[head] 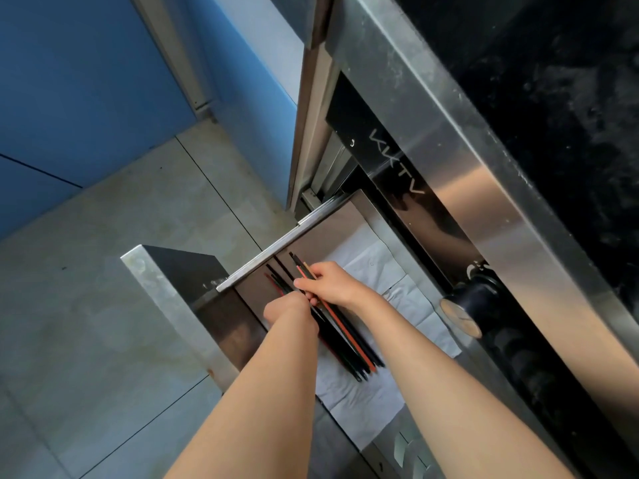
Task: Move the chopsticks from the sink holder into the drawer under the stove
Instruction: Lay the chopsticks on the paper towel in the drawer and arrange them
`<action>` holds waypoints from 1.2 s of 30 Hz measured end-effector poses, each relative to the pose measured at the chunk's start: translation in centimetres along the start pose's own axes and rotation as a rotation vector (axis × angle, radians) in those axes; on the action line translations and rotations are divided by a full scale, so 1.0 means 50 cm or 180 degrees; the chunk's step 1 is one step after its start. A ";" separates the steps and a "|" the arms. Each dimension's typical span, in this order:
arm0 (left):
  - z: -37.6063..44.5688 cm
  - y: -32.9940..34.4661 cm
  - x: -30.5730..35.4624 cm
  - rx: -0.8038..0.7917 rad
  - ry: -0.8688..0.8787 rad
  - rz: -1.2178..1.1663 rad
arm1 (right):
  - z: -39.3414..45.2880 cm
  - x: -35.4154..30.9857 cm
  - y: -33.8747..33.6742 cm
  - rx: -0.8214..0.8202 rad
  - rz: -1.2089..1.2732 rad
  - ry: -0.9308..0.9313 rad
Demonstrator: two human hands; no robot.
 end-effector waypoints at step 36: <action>-0.230 -0.246 0.129 0.0354 0.6575 0.5688 | -0.008 -0.052 0.000 0.0191 -0.0846 -0.0097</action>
Point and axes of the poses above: each hand's wrist, its own z-axis towards the middle knuckle, its own y-axis out of the palm, x = y × z, the point moved 4 cm from there along z, towards the middle knuckle, and after that the axes turned 9 degrees about z, right-handed, at the moved point
